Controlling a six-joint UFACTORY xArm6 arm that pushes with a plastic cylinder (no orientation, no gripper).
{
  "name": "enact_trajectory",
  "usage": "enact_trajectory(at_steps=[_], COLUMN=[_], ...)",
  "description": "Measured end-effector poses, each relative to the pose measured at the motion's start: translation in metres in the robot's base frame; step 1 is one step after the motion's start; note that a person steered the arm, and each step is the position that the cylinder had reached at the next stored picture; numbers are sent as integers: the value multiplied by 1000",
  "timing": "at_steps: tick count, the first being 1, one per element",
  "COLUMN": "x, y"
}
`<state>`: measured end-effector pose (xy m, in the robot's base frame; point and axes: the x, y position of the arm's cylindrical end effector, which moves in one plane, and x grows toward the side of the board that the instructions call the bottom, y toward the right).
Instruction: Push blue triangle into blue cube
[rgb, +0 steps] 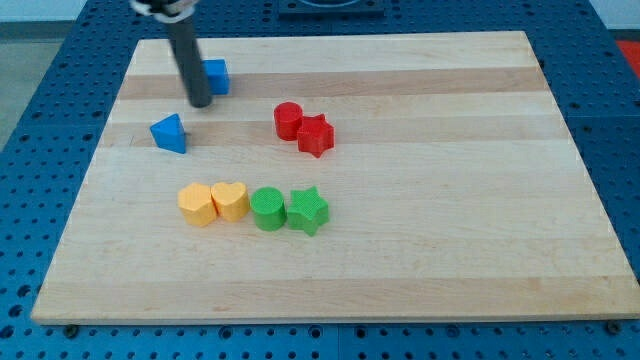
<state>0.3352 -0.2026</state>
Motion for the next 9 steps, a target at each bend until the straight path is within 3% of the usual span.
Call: enact_trajectory(at_steps=[1, 2, 3, 5, 6, 8, 9], x=[35, 73, 78, 19, 15, 62, 44], y=[-58, -73, -49, -6, -10, -22, 5])
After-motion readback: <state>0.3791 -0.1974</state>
